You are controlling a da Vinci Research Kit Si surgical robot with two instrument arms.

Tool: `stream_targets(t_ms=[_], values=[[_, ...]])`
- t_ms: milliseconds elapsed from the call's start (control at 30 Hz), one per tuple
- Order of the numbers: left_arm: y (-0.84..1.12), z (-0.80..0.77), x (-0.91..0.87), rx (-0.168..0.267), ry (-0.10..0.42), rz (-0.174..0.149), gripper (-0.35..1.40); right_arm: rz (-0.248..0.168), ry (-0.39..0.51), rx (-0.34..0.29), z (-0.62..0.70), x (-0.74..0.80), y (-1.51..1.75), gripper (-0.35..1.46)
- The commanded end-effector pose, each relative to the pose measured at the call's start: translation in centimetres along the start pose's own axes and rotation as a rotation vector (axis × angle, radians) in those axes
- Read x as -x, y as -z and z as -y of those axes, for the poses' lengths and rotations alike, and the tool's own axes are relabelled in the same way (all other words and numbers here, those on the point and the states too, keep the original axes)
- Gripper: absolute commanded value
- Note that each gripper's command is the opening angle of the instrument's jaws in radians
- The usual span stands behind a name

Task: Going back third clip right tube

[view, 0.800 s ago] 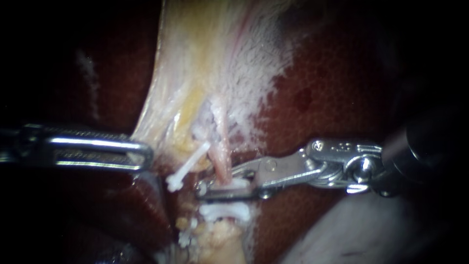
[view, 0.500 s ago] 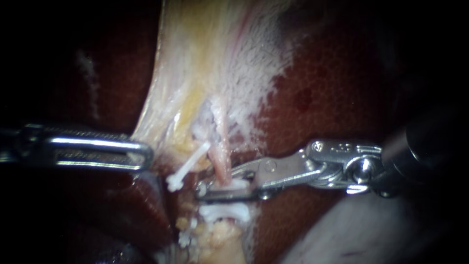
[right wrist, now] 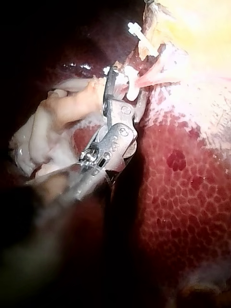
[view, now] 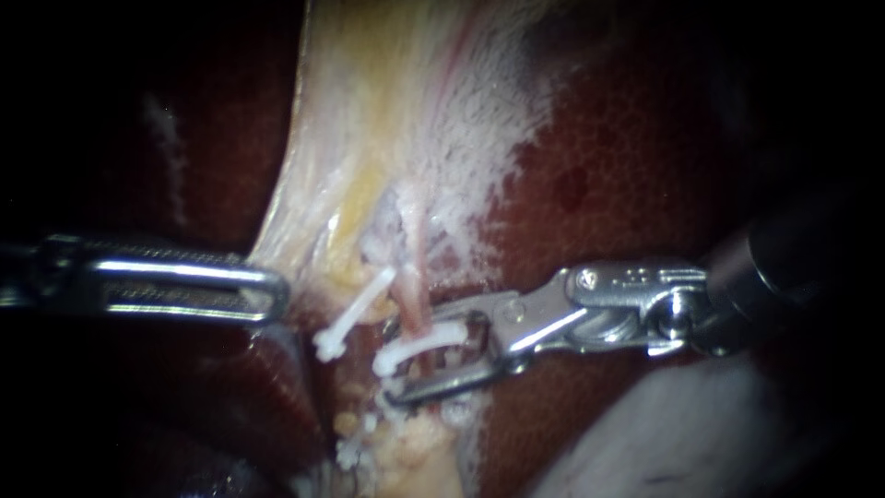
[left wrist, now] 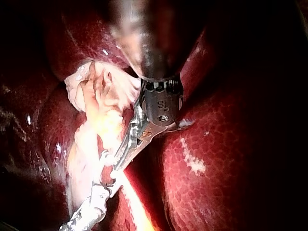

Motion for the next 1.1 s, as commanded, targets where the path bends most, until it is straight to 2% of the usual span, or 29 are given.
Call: stream_targets(t_ms=[33, 167, 300, 367, 567, 700, 900, 1100], values=[[0.00, 0.00, 0.00, 0.000, 0.000, 0.000, -0.35, -0.002, 0.001, 0.006, 0.01, 0.01, 0.05, 0.53], [0.01, 0.00, 0.00, 0.000, 0.000, 0.000, -0.35, -0.009, 0.031, 0.032, 0.02, 0.07, 0.25, 0.54], [0.01, -0.02, 0.00, -0.001, 0.000, 0.000, -0.35, -0.018, 0.113, 0.085, 0.03, 0.08, 0.54, 0.58], [0.01, -0.05, 0.00, -0.002, 0.000, -0.001, -0.35, -0.024, 0.142, 0.129, 0.05, 0.05, 0.73, 0.58], [0.02, -0.16, -0.03, -0.001, -0.001, -0.001, -0.35, -0.026, 0.191, 0.175, 0.10, -0.09, 1.15, 0.60], [0.02, -0.22, -0.04, 0.004, -0.001, 0.001, -0.35, -0.026, 0.191, 0.171, 0.17, -0.15, 1.24, 0.60], [0.02, -0.42, -0.13, 0.012, -0.005, 0.004, -0.35, -0.025, 0.198, 0.168, 0.26, -0.18, 1.22, 0.60], [-0.09, -0.60, -0.31, 0.018, -0.004, 0.003, -0.35, -0.025, 0.198, 0.167, 0.28, -0.17, 1.24, 0.60]])
